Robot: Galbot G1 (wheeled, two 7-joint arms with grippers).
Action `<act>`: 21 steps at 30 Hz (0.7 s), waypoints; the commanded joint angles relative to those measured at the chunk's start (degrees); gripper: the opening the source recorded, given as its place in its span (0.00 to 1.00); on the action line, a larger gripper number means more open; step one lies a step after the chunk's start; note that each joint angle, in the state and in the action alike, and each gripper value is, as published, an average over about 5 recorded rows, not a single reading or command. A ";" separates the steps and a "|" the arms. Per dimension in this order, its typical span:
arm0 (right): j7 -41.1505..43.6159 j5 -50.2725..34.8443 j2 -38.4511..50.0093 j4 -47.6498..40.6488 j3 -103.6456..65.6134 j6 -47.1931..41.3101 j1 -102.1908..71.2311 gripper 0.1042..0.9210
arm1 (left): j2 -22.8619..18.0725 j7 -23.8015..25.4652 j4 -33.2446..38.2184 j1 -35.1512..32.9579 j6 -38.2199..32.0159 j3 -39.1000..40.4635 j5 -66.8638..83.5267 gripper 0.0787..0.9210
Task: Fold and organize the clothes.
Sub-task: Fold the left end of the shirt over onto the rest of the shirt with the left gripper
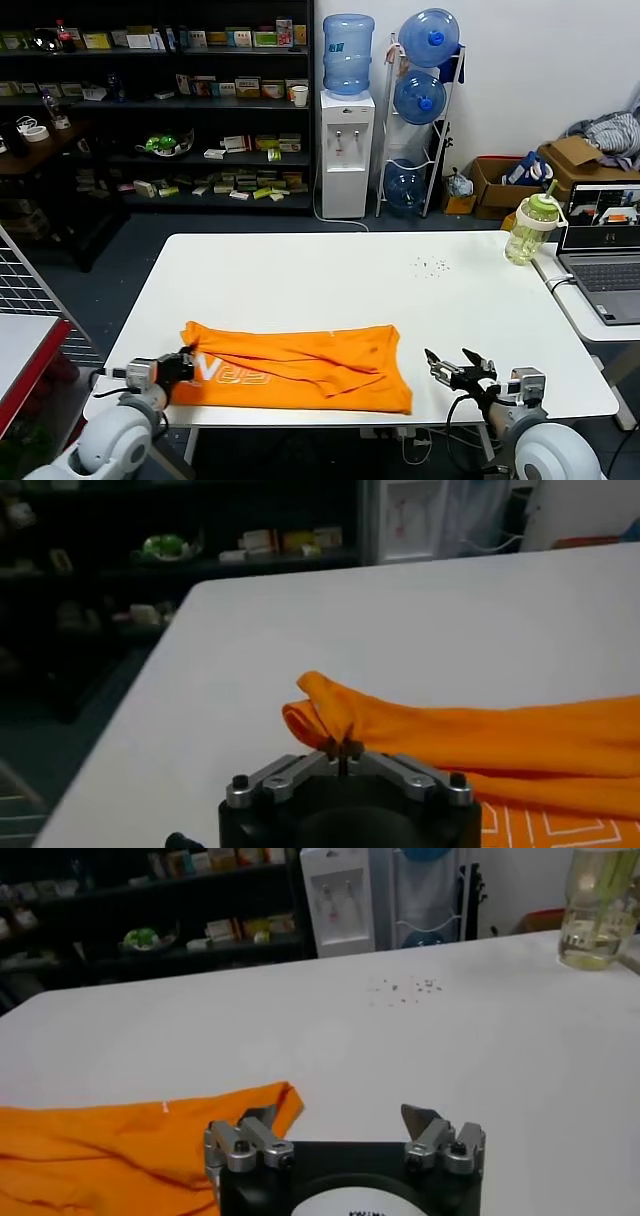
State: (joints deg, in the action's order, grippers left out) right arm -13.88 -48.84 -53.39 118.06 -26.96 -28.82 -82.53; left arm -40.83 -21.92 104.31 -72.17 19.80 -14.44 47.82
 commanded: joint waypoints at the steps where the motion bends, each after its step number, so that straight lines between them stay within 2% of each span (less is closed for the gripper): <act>1: -0.04 0.12 -0.46 -0.41 1.71 0.08 2.15 0.88 | 17.67 2.82 -11.74 1.58 -1.09 -4.19 3.86 0.03; 5: -0.12 0.42 -0.76 -0.47 1.84 0.06 2.21 0.88 | 19.97 3.26 -11.28 1.84 -0.86 -3.19 4.70 0.03; 8: -0.29 0.70 -1.01 -0.48 1.72 -0.01 2.00 0.88 | 18.01 0.83 -5.14 0.96 0.97 -3.36 8.25 0.03; 12: -0.79 1.26 -1.62 -0.31 1.49 -0.21 1.40 0.88 | 10.96 -5.96 7.63 1.17 5.38 -1.61 18.52 0.03; 15: -1.27 2.00 -2.45 0.02 0.84 -0.41 0.18 0.88 | 4.07 -12.26 14.41 4.34 7.75 2.68 24.99 0.03; 18: -1.52 2.92 -3.26 0.38 -0.40 -0.53 -1.89 0.88 | -2.21 -17.74 17.93 9.74 8.77 8.83 28.29 0.03; 21: -1.69 3.51 -3.94 0.75 -1.83 -0.58 -4.01 0.88 | -7.08 -21.24 18.11 15.12 9.18 14.88 30.57 0.03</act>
State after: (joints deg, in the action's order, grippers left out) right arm -15.19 -46.57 -56.01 118.43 -26.81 -29.31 -82.88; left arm -33.03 -28.33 109.30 -68.75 24.35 -13.36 63.50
